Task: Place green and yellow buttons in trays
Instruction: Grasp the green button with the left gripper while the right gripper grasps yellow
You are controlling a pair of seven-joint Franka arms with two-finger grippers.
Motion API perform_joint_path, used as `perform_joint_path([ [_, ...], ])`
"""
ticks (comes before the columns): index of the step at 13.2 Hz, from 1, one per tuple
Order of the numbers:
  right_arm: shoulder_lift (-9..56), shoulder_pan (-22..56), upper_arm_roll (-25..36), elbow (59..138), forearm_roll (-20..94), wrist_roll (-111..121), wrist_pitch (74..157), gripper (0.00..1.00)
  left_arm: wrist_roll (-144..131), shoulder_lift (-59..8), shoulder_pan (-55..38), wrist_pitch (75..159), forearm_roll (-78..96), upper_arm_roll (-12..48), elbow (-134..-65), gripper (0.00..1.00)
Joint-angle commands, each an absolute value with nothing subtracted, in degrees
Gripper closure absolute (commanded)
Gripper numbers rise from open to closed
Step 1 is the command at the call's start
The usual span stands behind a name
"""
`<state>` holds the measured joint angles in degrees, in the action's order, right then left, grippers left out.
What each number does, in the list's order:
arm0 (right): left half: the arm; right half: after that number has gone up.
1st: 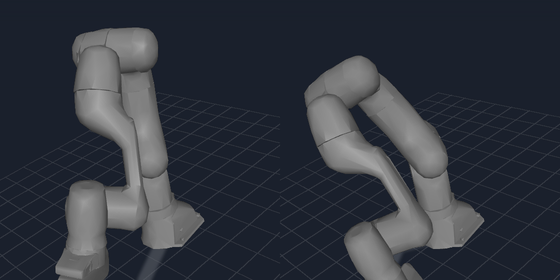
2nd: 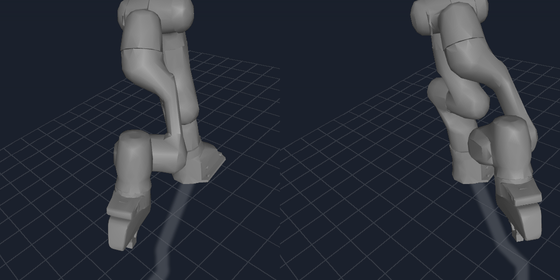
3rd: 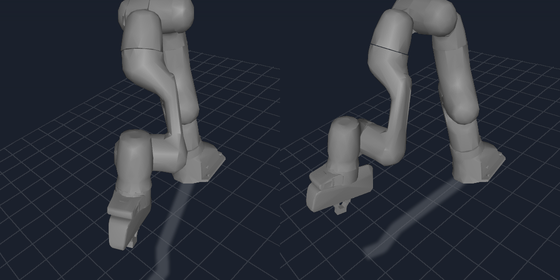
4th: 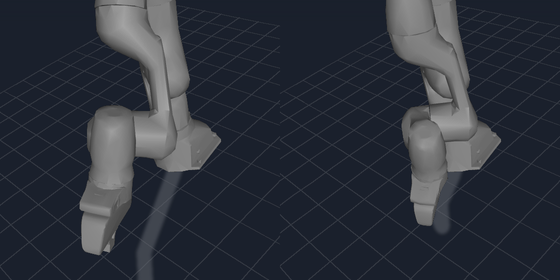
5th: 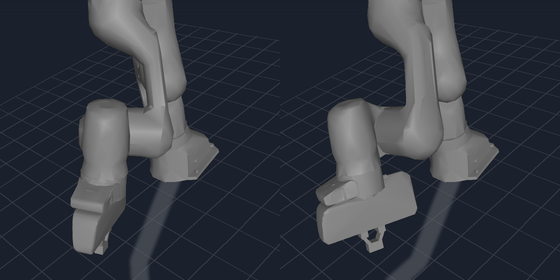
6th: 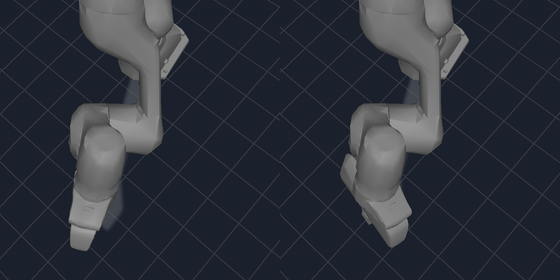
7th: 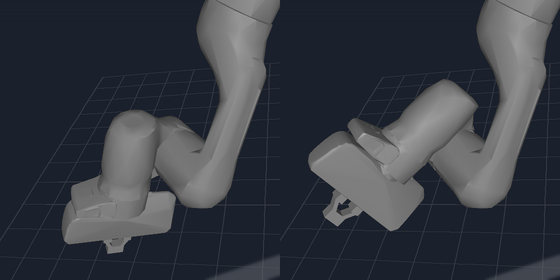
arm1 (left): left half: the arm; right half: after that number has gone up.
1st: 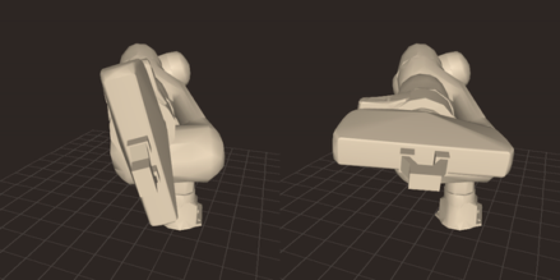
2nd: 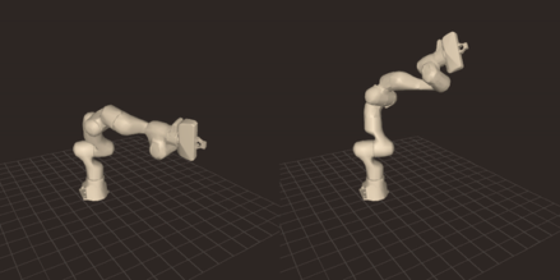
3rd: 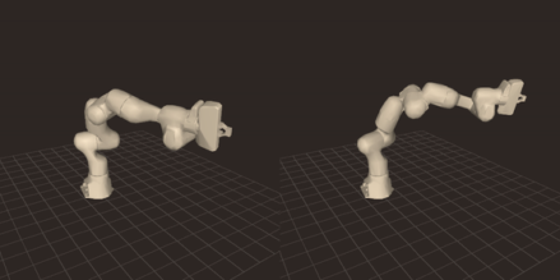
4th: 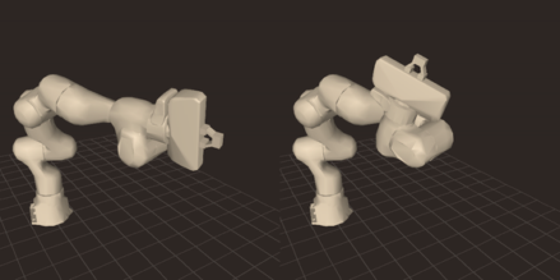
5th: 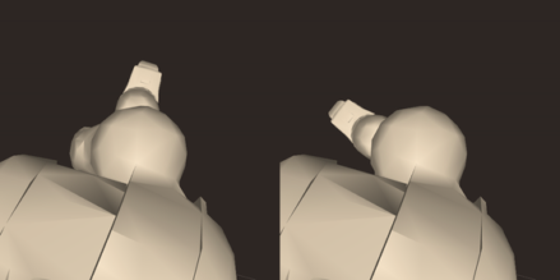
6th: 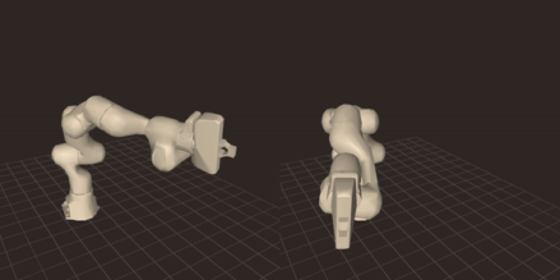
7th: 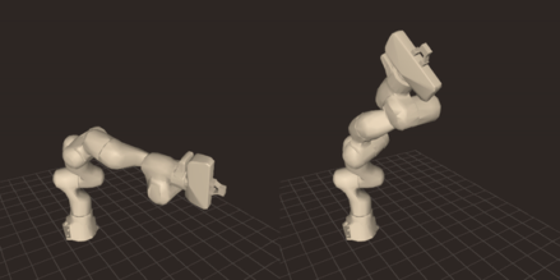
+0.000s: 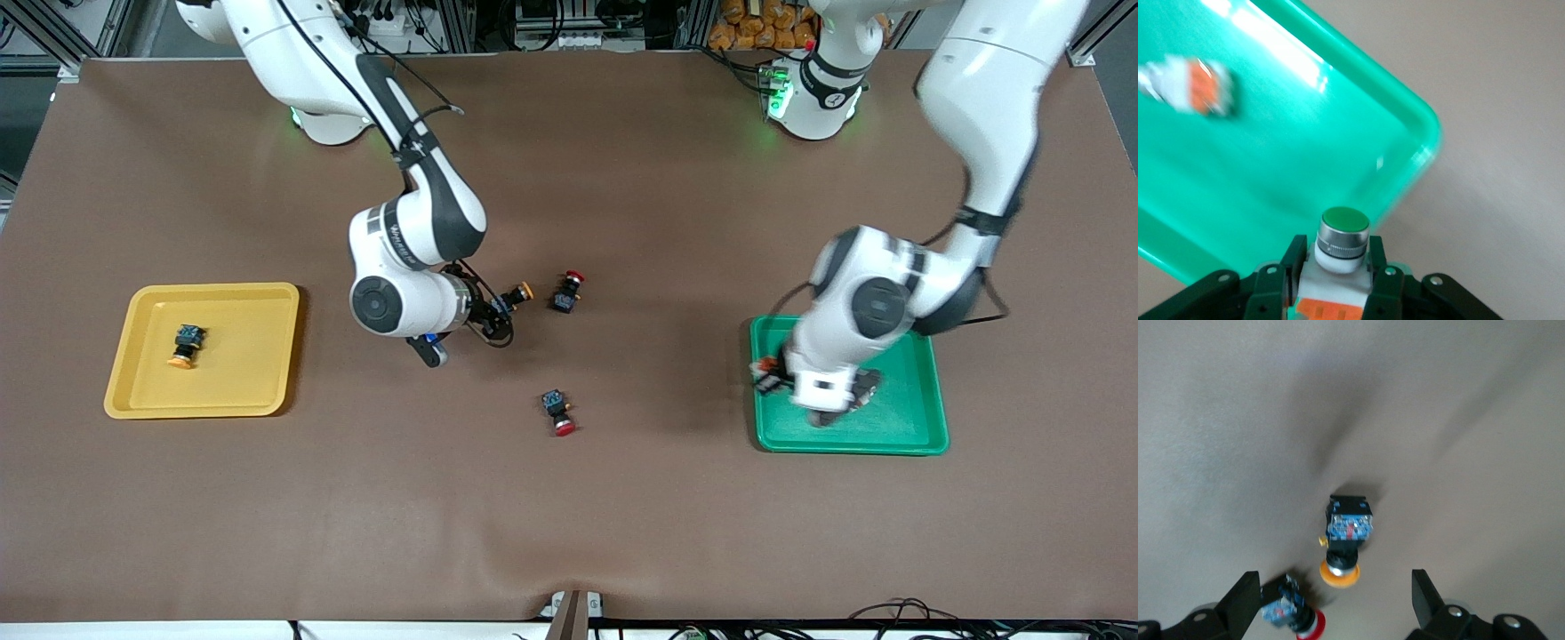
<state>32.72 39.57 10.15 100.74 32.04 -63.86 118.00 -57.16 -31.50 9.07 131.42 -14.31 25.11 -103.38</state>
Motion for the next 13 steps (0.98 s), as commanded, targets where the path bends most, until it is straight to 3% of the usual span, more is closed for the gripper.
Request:
perform_joint_path([
  [1,33.22,41.48,10.81,102.39,33.05,-65.39,121.28,0.00,-51.88,-31.99,12.21,130.61,-13.53,26.19,-103.36,1.00],
  [7,36.21,44.56,10.90,102.74,32.87,-65.57,124.72,0.31,-47.73,-34.89,15.12,130.61,-14.59,25.84,-102.75,1.00],
  [8,36.21,44.65,10.90,103.09,32.70,-65.57,124.89,0.32,-47.29,-35.76,14.94,130.61,-14.59,25.75,-102.05,0.72],
  [9,36.12,44.65,10.90,103.27,32.35,-65.48,124.89,0.36,-47.29,-36.03,14.85,130.61,-14.50,25.66,-101.43,0.22],
  [10,36.21,44.65,10.90,103.27,32.26,-65.39,124.89,0.44,-47.20,-35.95,15.20,130.61,-14.59,25.66,-101.25,0.00],
  [13,35.95,44.30,11.07,103.27,32.17,-64.69,124.37,0.94,-47.29,-34.02,15.03,130.34,-14.68,25.75,-101.25,0.00],
])
